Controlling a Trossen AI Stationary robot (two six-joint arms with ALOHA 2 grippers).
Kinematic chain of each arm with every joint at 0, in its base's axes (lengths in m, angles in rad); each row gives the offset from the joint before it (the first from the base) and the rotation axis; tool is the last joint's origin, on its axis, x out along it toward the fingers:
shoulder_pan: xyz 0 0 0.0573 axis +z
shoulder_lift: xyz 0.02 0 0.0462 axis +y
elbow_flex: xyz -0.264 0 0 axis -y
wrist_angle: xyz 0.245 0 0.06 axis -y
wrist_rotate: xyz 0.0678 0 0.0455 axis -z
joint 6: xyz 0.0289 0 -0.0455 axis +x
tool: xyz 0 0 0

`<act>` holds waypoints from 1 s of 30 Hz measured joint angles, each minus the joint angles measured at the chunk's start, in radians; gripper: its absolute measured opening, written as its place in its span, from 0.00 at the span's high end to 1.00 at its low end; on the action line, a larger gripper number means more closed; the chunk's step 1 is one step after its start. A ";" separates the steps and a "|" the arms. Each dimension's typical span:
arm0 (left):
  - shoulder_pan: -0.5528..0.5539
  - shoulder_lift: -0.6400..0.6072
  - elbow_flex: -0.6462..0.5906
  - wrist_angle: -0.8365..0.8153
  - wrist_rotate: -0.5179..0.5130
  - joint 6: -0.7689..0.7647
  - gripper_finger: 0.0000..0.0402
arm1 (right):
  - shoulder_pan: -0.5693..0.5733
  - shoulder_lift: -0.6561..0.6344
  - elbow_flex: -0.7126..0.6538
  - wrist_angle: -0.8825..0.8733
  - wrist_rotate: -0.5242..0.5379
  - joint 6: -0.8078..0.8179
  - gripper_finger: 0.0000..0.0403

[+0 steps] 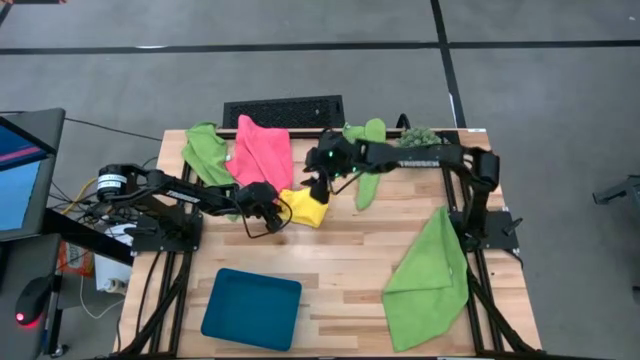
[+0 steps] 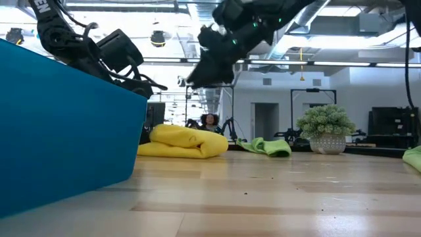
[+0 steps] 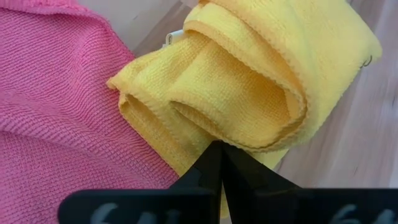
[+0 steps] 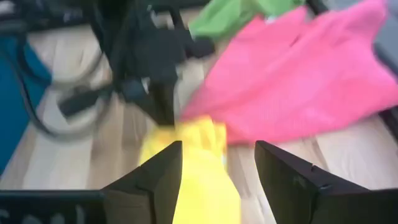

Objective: Fold microfiber towels
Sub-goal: Fold the yellow microfiber towel

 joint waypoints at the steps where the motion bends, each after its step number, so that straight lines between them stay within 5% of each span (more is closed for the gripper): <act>1: 0.000 0.000 0.000 0.000 0.000 0.000 1.00 | -0.022 0.006 0.000 -0.008 -0.054 -0.024 0.44; 7: 0.000 0.000 0.000 0.007 -0.001 0.018 1.00 | -0.056 0.136 -0.002 0.026 -0.206 -0.020 0.44; 30: 0.000 0.000 0.000 0.018 -0.001 0.071 1.00 | -0.046 0.242 0.006 0.040 -0.137 0.034 0.44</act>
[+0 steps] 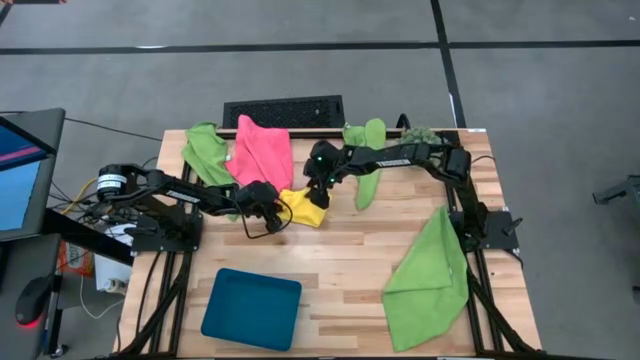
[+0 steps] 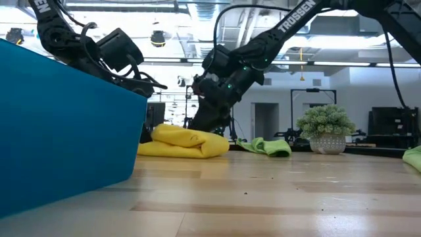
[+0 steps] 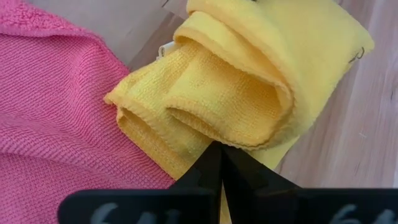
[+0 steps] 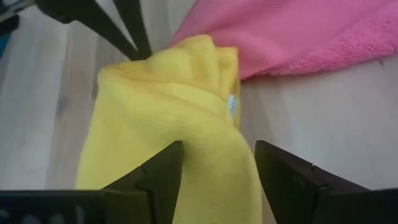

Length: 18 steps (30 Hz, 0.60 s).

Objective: Fold microfiber towels
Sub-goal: Fold the yellow microfiber towel

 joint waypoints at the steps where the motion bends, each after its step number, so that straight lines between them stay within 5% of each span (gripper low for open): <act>1: 0.000 0.000 0.000 0.000 0.000 0.003 1.00 | -0.001 0.005 0.000 0.003 -0.001 0.005 0.44; 8: 0.000 0.000 0.000 0.000 0.000 0.016 1.00 | 0.009 0.005 0.000 -0.001 0.000 0.001 0.46; 18: 0.000 0.000 0.000 0.000 0.000 0.025 1.00 | 0.014 0.005 0.000 0.000 -0.001 -0.016 0.78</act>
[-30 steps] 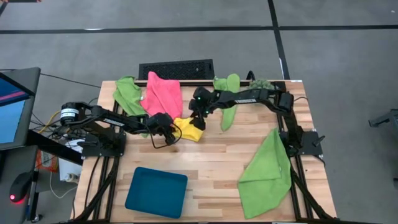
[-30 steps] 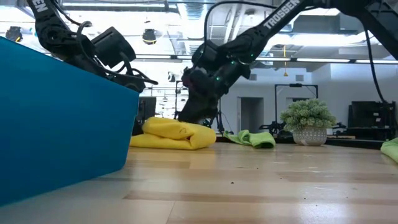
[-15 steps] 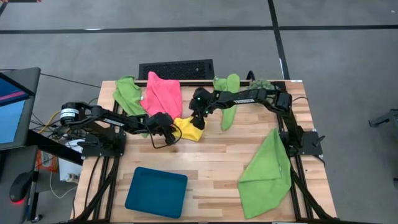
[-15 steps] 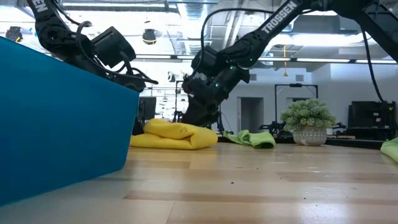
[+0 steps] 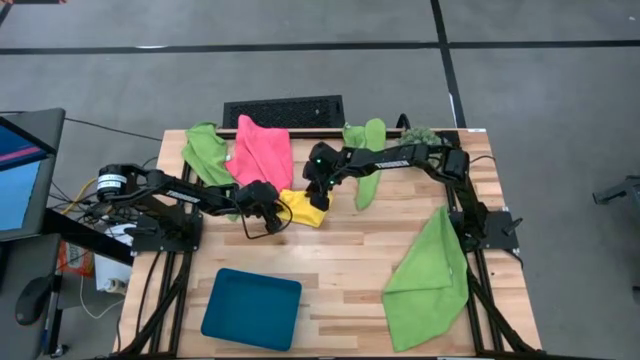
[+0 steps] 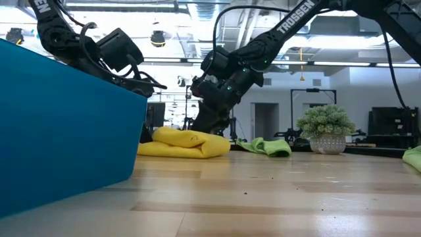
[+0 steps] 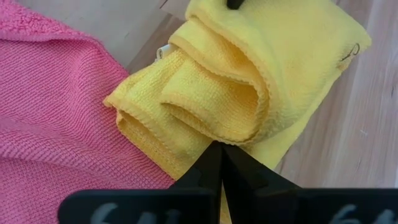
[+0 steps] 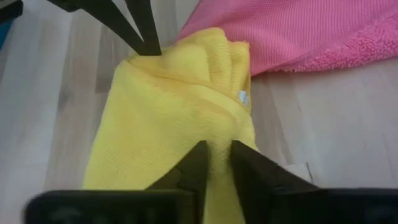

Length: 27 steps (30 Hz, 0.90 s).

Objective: Fold microfiber towels
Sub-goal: Fold the yellow microfiber towel

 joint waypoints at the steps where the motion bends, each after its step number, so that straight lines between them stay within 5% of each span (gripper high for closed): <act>1: 0.000 0.000 0.000 0.000 0.000 0.005 1.00 | 0.000 0.000 0.000 0.001 -0.001 0.002 0.83; 5: 0.000 0.000 0.000 0.000 0.000 0.010 1.00 | 0.006 0.000 0.000 0.014 -0.006 0.007 0.97; 16: 0.000 0.000 0.000 0.017 0.001 0.012 1.00 | 0.068 -0.003 0.078 0.060 0.003 -0.010 0.98; 27: 0.000 -0.061 0.000 -0.041 0.091 -0.029 1.00 | 0.087 0.078 0.081 0.093 0.024 0.016 0.86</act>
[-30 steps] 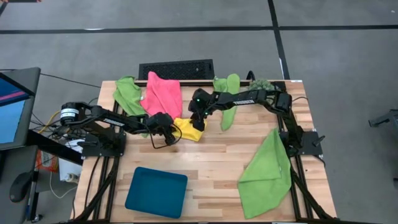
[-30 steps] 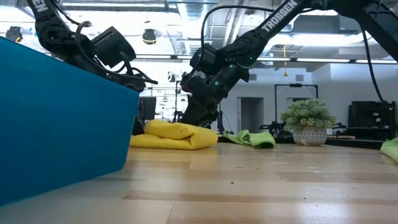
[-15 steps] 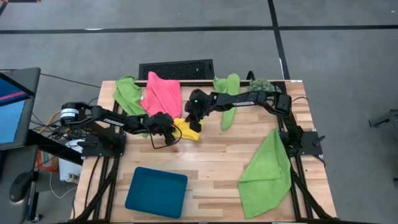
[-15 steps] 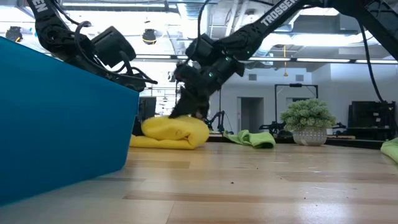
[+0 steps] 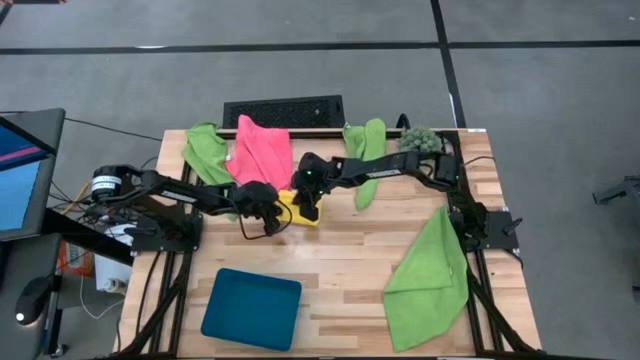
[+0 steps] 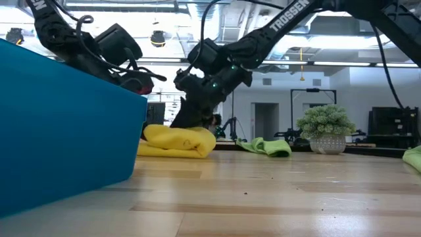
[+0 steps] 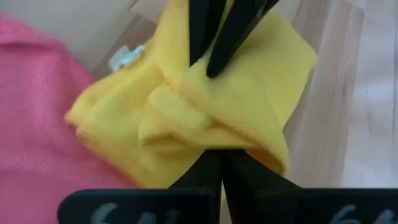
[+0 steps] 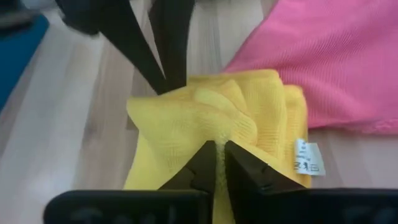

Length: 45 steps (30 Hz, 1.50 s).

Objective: Fold microfiber towels
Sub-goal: Fold the yellow microfiber towel

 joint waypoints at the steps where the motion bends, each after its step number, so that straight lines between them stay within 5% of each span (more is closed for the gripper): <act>1: 0.000 -0.011 0.000 -0.006 0.000 -0.003 1.00 | -0.001 0.005 0.000 0.006 0.000 0.000 0.85; 14: 0.001 -0.323 0.000 -0.309 -0.048 -0.076 1.00 | 0.001 0.005 0.000 0.065 -0.009 -0.025 0.85; 19: -0.008 -0.415 0.001 -0.245 -0.101 -0.135 1.00 | -0.004 -0.037 -0.003 0.099 -0.051 -0.003 0.85; 28: -0.055 -0.264 0.000 0.025 -0.112 -0.121 1.00 | -0.069 -0.149 -0.001 0.030 -0.062 0.013 0.85; 36: -0.060 -0.111 0.033 0.113 -0.084 -0.069 1.00 | -0.083 -0.152 -0.096 0.027 -0.197 0.149 0.90; 45: -0.061 0.000 0.071 0.074 -0.060 0.022 1.00 | 0.000 -0.163 -0.340 0.458 -0.087 0.348 0.97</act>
